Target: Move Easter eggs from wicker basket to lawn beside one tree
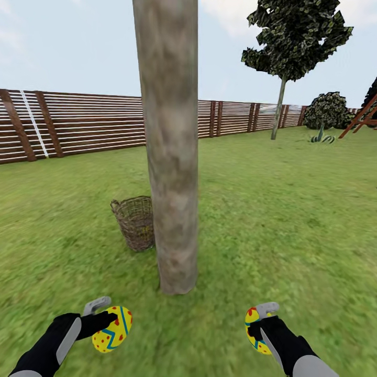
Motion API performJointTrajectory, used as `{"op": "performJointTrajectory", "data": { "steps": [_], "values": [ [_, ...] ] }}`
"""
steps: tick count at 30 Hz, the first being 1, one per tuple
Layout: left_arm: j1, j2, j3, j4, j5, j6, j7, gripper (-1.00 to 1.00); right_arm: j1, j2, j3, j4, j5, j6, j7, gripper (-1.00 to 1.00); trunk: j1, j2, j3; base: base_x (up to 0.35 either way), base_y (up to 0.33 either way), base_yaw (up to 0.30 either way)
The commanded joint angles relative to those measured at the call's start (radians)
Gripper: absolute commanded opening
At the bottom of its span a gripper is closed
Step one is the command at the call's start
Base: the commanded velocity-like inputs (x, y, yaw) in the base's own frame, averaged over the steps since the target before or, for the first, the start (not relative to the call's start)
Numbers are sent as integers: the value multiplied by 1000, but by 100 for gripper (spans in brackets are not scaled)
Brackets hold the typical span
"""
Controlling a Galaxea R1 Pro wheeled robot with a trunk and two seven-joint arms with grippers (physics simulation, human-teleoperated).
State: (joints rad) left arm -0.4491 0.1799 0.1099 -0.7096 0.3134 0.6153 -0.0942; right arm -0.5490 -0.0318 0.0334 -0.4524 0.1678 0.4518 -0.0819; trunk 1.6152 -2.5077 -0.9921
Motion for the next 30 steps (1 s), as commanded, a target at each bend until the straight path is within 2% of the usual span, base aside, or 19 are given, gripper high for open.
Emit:
{"op": "performJointTrajectory", "data": {
  "steps": [1, 10, 14, 30],
  "values": [
    [0, 0, 3, -1, 0, 6, -4, -100, 0, 0, 3, -1, 6, 7, 0, -100, 0, 0, -1, 346, 0, 0],
    [0, 0, 4, -1, 1, 5, -4, -100, 0, 0, 3, 3, 6, 7, 0, -100, 0, 0, -1, 346, 0, 0],
    [0, -1, 4, -2, 1, 4, -4, -100, 0, 0, 3, 7, 6, 7, 0, -100, 0, 0, -1, 82, 0, 0],
    [0, 0, 4, -2, 1, 4, -4, -100, 0, 1, 4, 8, 6, 7, 0, -100, 8, -4, -63, 0, 0, 0]
  ]
}}
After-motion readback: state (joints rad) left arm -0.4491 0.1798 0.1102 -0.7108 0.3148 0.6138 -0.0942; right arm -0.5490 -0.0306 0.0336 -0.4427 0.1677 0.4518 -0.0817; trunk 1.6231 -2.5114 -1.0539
